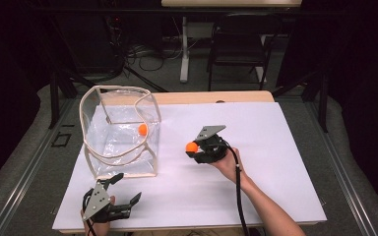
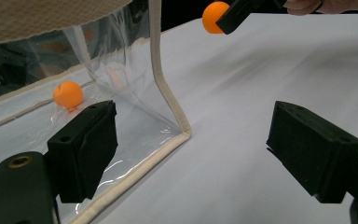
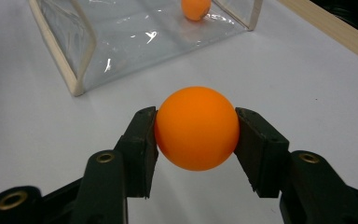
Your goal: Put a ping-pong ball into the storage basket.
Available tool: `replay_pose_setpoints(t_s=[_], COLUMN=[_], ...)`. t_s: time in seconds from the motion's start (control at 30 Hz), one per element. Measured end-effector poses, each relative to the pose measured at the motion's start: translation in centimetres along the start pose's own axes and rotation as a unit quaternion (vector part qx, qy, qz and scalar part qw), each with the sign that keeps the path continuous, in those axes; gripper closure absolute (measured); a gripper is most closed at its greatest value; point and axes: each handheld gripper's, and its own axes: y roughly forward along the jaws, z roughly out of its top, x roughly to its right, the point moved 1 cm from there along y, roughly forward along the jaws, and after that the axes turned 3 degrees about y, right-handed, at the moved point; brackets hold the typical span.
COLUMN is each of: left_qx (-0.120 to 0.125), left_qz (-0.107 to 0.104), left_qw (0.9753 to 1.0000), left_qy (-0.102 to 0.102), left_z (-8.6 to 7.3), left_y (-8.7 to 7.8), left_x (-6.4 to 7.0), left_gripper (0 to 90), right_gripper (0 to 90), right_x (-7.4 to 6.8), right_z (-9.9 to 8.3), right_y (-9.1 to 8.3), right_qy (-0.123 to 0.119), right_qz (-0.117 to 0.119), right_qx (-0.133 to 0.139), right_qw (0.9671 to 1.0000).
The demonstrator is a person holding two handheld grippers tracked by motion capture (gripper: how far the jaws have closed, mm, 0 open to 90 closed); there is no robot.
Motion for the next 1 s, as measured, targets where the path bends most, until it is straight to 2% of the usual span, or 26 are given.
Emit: replay_pose_setpoints(t_s=[0.2,0.6,1.0], left_qx=[0.0,-0.002,-0.005], left_qz=[0.003,0.004,0.004], left_qw=[1.0,1.0,1.0], left_qy=[-0.001,0.001,-0.001], left_z=[0.0,0.0,-0.1], left_y=[0.0,-0.1,0.0], left_x=[-0.1,-0.2,-0.3], left_gripper=[15.6,15.6,15.6], right_gripper=[50.9,50.9,50.9], right_x=[-0.3,-1.3,-2.2], right_z=[0.0,0.5,1.1], right_y=[0.1,0.0,1.1], right_qy=[0.002,-0.011,-0.021], right_qz=[0.008,0.018,0.027], right_qx=[0.004,0.01,0.012], right_qw=[1.0,0.9997,0.9994])
